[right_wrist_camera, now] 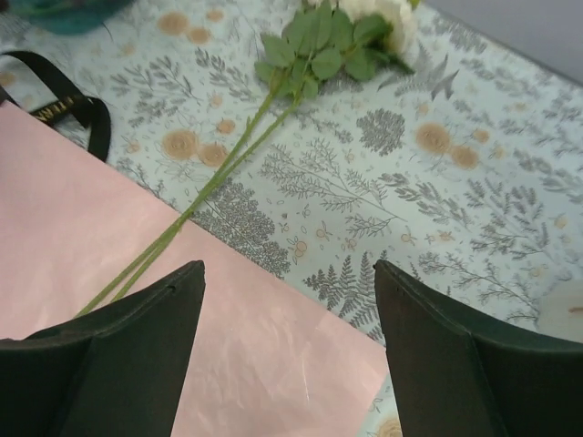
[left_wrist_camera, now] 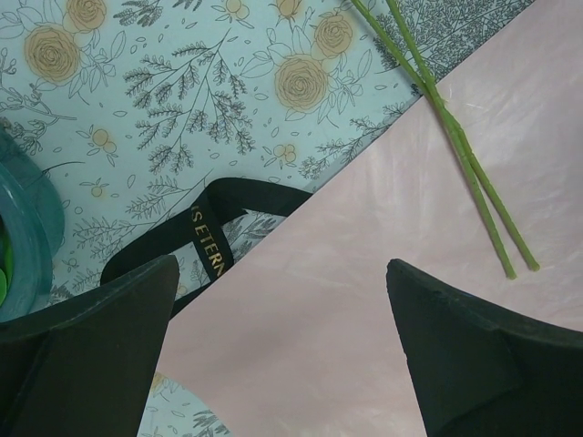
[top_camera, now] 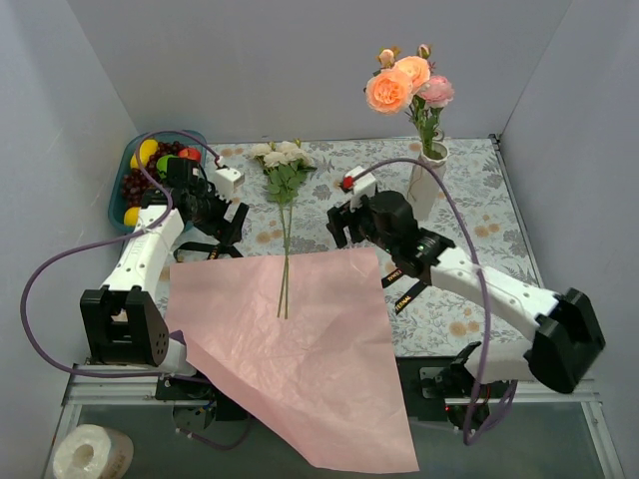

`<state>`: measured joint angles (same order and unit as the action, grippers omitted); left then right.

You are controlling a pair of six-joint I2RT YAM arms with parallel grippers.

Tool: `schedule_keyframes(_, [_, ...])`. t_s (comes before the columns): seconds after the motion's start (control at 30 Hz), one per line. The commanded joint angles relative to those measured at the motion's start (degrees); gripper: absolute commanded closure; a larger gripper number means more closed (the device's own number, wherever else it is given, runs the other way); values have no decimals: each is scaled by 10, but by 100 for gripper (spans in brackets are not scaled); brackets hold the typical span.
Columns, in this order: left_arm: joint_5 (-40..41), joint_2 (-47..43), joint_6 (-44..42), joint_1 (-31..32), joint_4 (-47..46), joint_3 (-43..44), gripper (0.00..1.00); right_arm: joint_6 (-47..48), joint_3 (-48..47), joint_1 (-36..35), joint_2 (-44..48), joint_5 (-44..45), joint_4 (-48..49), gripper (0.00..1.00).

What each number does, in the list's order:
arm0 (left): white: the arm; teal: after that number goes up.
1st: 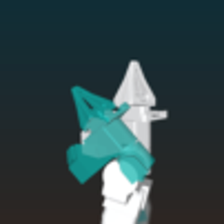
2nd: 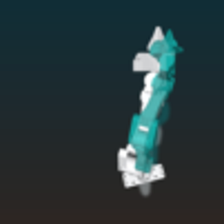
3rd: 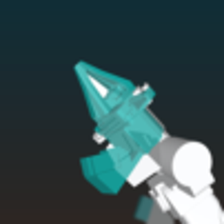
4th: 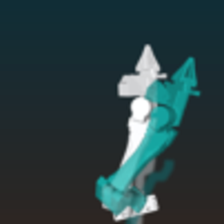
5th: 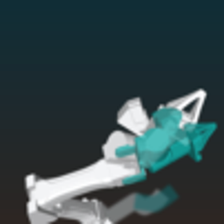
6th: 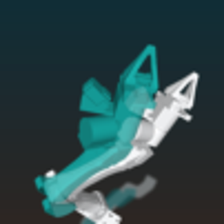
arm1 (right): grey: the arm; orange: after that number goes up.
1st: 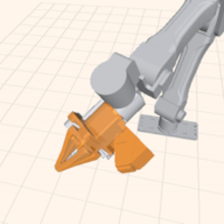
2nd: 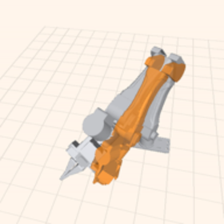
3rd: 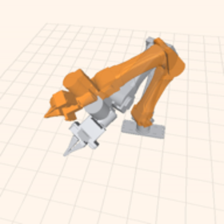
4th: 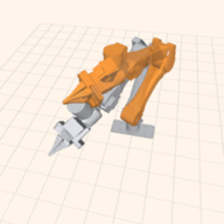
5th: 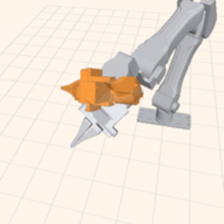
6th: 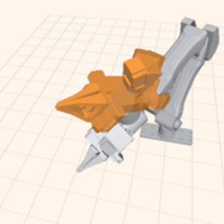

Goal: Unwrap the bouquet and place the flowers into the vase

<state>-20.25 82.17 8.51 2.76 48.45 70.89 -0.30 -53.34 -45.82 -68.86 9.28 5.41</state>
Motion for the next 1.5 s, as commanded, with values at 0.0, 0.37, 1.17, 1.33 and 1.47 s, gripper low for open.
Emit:
schedule_keyframes(0.0, [-2,14,7,0,22,29,2,-37,-130,-2,-137,9,-40,19])
schedule_keyframes(0.37, [24,-10,-16,7,-22,-14,2,-128,-524,-1,-502,23,-274,19])
schedule_keyframes(1.17, [21,-32,-23,7,-21,-38,2,-222,-610,-10,-658,61,-279,29])
schedule_keyframes(1.33, [23,-31,-21,7,-24,-40,2,-240,-631,-9,-686,86,-306,32])
schedule_keyframes(1.47, [21,-31,-20,7,-21,-39,2,-252,-627,-10,-695,114,-306,35])
